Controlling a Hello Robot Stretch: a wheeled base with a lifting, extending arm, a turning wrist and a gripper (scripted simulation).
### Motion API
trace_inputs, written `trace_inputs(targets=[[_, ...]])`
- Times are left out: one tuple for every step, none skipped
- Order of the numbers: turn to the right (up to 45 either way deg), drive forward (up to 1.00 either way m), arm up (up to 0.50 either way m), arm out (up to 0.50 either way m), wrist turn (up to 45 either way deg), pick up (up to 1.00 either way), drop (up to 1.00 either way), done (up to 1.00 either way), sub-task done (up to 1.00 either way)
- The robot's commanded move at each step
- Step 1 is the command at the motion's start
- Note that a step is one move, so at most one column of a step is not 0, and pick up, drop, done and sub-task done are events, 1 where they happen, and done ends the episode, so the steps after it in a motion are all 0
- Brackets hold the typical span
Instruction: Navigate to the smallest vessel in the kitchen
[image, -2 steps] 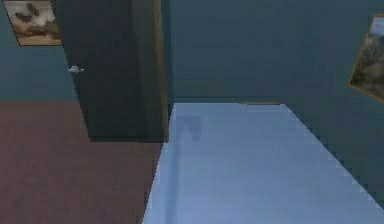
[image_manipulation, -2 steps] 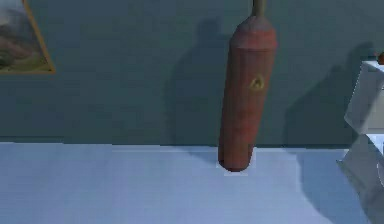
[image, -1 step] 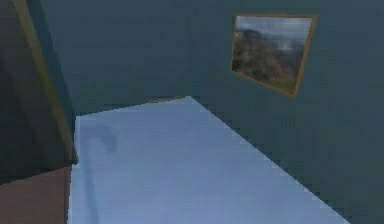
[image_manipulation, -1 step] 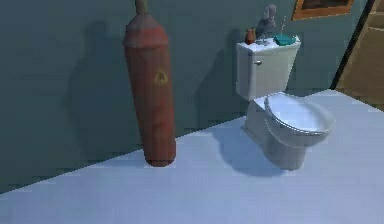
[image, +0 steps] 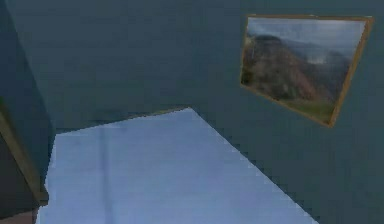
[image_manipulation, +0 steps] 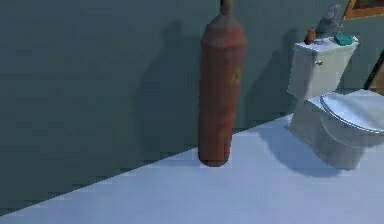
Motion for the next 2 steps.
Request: trace_inputs(targets=[[-45.0, 0.00, 0.00, 0.00, 0.0, 0.00, 0.00, 0.00, 0.00], [-24.0, 0.00, 0.00, 0.00, 0.0, 0.00, 0.00, 0.00, 0.00]])
